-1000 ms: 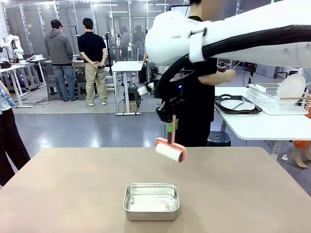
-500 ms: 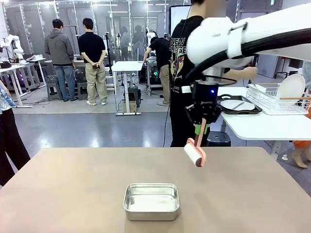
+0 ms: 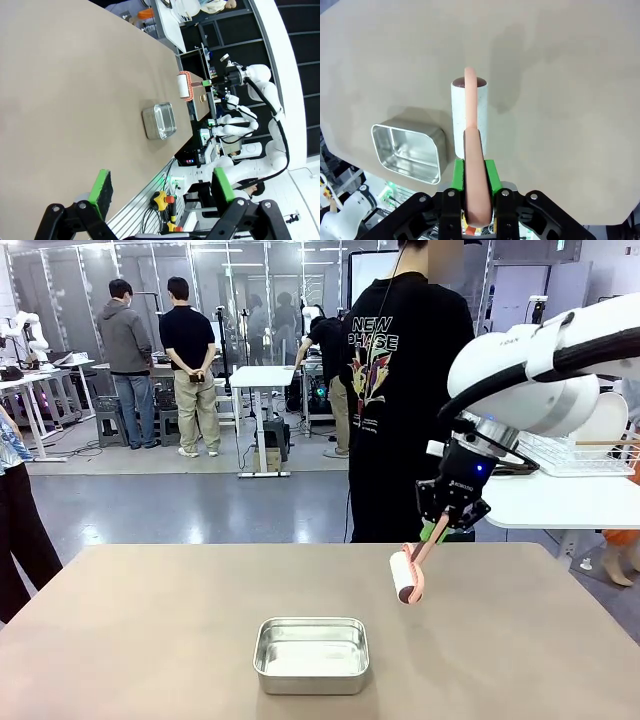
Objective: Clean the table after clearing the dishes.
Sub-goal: When the right (or left) Handle tray is removed, use the right hand (or left hand) to clean the right (or left) side of the table with the Lint Roller.
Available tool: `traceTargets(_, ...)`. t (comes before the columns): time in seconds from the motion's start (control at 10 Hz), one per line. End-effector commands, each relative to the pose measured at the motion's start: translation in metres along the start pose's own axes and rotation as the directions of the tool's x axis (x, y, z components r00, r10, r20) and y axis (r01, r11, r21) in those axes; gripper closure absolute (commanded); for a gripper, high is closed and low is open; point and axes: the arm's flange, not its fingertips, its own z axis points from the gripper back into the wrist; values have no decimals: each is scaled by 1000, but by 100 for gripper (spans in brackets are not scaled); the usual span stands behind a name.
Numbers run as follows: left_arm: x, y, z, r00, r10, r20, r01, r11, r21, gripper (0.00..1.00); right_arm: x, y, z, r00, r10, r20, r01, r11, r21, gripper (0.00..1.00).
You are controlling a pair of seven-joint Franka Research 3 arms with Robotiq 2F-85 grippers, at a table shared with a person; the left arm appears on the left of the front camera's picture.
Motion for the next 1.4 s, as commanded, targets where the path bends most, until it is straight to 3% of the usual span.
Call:
traceTargets(0.0, -1, -4, 2, 1000, 13, 0, -13, 1000, 9, 0, 1, 14, 11, 999, 22, -24, -23, 999, -31, 79)
traceTargets(0.3, -1, -4, 2, 1000, 13, 0, -13, 1000, 9, 0, -1, 7, 5, 1000, 18, -15, -18, 1000, -8, 79)
traceTargets(0.6, -1, -4, 2, 1000, 13, 0, -13, 1000, 9, 0, 8, -24, -18, 999, -14, -35, 19, 986, 168, 79)
traceTargets(1.0, -1, -4, 2, 1000, 13, 0, -13, 1000, 9, 0, 22, -78, -37, 995, -67, -69, 88, 923, 374, 79)
traceTargets(1.3, -1, -4, 2, 1000, 13, 0, -13, 1000, 9, 0, 31, -94, -60, 994, -83, -67, 103, 899, 425, 79)
